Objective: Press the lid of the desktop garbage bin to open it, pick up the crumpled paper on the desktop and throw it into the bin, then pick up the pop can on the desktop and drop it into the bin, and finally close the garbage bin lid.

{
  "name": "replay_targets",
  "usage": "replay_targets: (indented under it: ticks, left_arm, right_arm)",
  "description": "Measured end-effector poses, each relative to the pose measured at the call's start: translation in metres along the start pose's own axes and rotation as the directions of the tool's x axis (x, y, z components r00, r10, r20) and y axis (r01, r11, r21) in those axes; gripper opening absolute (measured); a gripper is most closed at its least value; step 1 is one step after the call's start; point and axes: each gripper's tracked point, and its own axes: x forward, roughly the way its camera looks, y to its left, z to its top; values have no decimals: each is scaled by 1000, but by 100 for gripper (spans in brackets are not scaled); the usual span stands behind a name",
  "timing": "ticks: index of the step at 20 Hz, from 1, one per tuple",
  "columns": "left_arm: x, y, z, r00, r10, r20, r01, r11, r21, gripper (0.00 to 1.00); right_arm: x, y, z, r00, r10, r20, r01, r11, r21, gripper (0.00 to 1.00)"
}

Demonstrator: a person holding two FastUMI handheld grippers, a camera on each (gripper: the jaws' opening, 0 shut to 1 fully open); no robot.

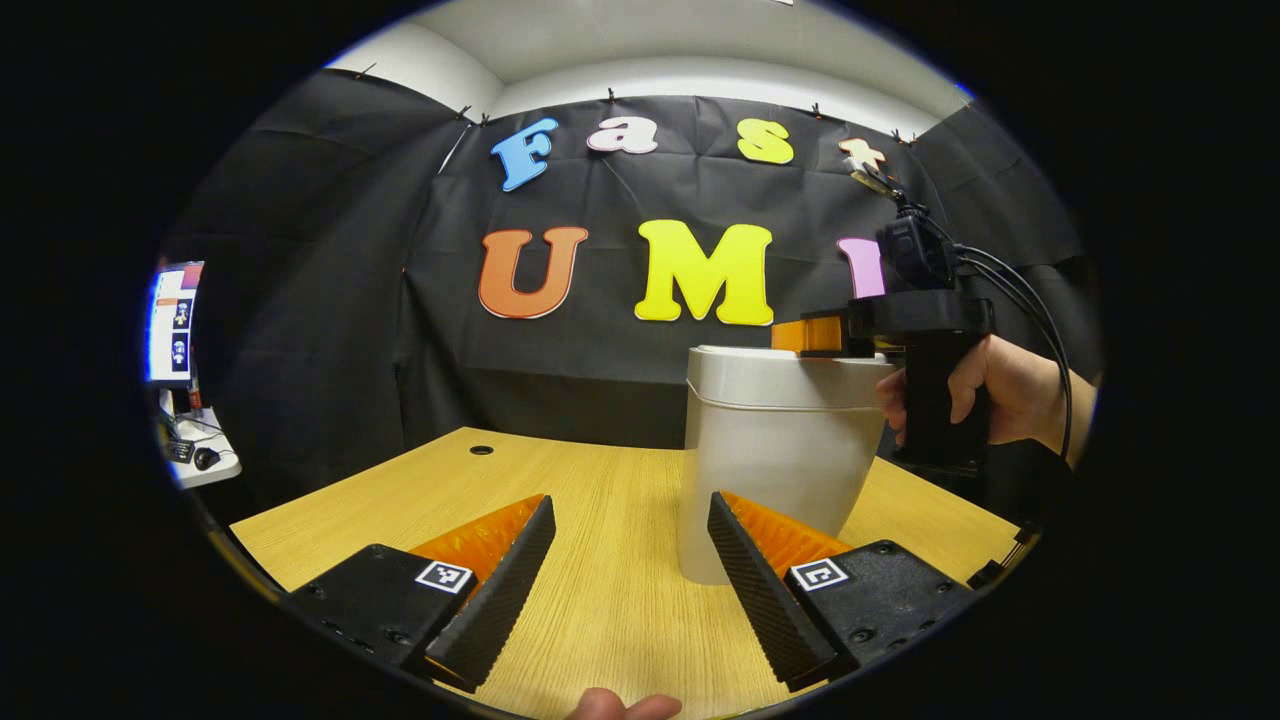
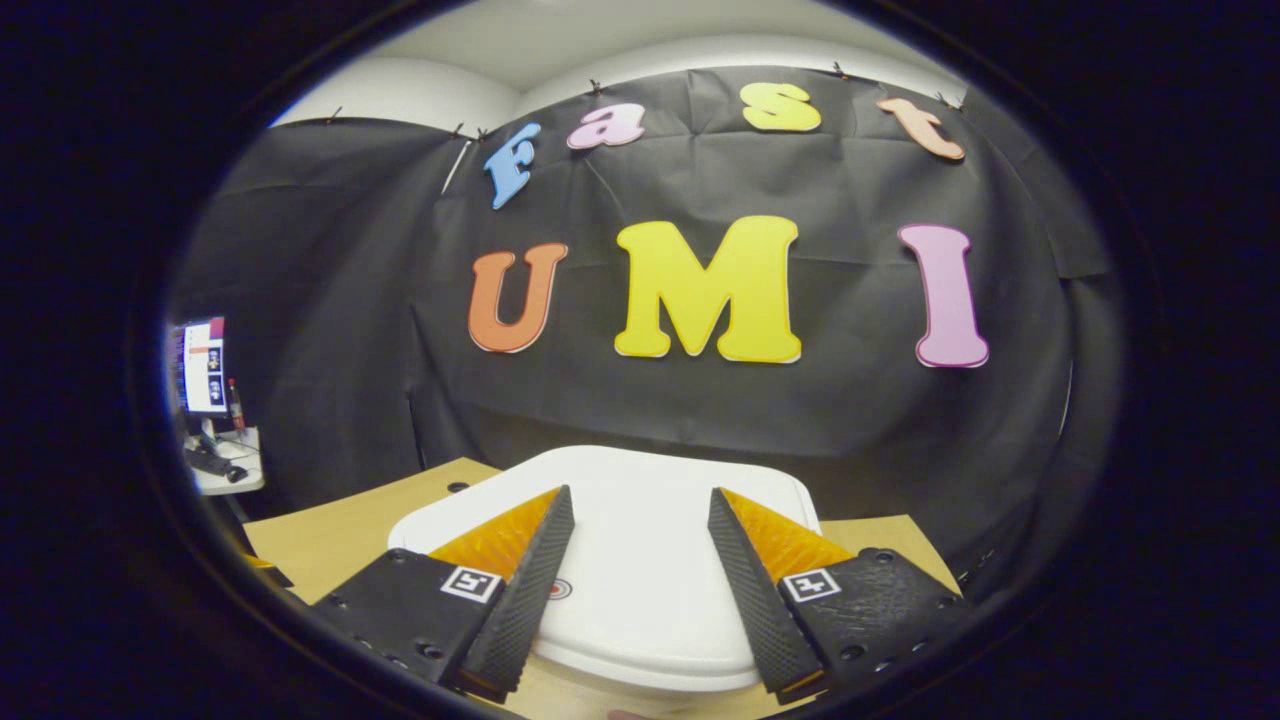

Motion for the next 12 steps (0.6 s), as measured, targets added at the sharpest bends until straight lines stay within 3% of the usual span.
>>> replay_targets:
  ticks: [9,12]
  left_arm:
    - [-3,-12,4,1000,-24,10,24,1000,-10,99]
    - [-9,-16,8,999,-27,20,27,1000,9,99]
  right_arm:
    - [-6,-1,-5,1000,7,-20,-7,1000,7,87]
    - [-9,-2,5,999,-19,27,19,1000,10,87]
